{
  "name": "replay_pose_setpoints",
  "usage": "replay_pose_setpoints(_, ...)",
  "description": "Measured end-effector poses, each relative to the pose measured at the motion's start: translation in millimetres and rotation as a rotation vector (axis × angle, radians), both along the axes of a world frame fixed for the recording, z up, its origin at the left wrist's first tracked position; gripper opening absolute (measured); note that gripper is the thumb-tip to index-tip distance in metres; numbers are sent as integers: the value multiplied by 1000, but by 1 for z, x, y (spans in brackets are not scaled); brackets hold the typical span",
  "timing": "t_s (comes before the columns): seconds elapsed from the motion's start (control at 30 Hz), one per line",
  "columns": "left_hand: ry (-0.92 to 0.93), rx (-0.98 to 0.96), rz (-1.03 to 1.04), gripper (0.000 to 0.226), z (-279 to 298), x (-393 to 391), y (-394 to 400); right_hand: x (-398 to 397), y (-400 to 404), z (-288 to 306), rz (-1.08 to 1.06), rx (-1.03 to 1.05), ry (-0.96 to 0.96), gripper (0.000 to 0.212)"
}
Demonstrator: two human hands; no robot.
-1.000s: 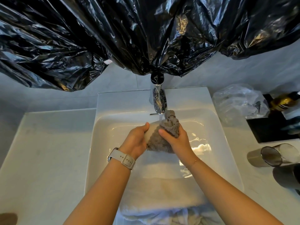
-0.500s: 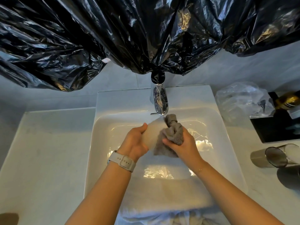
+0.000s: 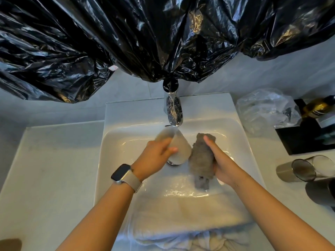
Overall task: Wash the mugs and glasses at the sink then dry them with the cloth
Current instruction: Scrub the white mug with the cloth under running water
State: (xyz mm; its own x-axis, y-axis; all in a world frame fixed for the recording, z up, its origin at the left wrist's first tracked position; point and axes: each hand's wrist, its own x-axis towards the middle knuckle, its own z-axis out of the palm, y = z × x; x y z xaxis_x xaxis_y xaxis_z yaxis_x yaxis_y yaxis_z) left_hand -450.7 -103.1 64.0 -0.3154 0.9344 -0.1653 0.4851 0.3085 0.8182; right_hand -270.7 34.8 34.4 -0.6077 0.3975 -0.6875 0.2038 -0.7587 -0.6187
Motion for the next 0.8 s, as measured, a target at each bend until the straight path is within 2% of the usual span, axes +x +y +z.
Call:
replay_pose_setpoints(0.07, 272, -21, -157, 23, 1, 4, 3, -10, -3, 1, 75, 7, 84, 65)
replay_pose_setpoints(0.17, 453, -3, -245, 23, -2, 7, 0, -24, -10, 3, 108, 21, 95, 65)
replay_pose_setpoints(0.23, 557, -7, -271, 22, -3, 6, -4, -27, -10, 1, 104, 105, 72, 65)
replay_pose_setpoints(0.37, 624, -17, -361, 19, -1, 5, -7, -34, -9, 8, 286, 358, 1, 44)
replay_pose_setpoints(0.5, 669, 52, -379, 15, -2, 10, -5, -43, -9, 2, 253, 349, -28, 39)
replay_pose_setpoints(0.57, 619, 177, -269, 8, -8, 10, -8, -45, -12, 1, 196, 380, 11, 29)
replay_pose_setpoints(0.6, 570, 219, -162, 14, -12, 10, -10, -46, -13, 1, 167, 405, 26, 28)
replay_pose_setpoints(0.7, 328, 205, 180, 68, -26, 6, -21, -49, -15, 2, 98, 461, 33, 37)
replay_pose_setpoints(0.73, 228, 157, 231, 84, -29, 5, -22, -49, -15, 2, 92, 464, 32, 39)
replay_pose_setpoints(0.8, 90, 80, 240, 102, -36, 5, -21, -48, -16, 4, 97, 435, 35, 42)
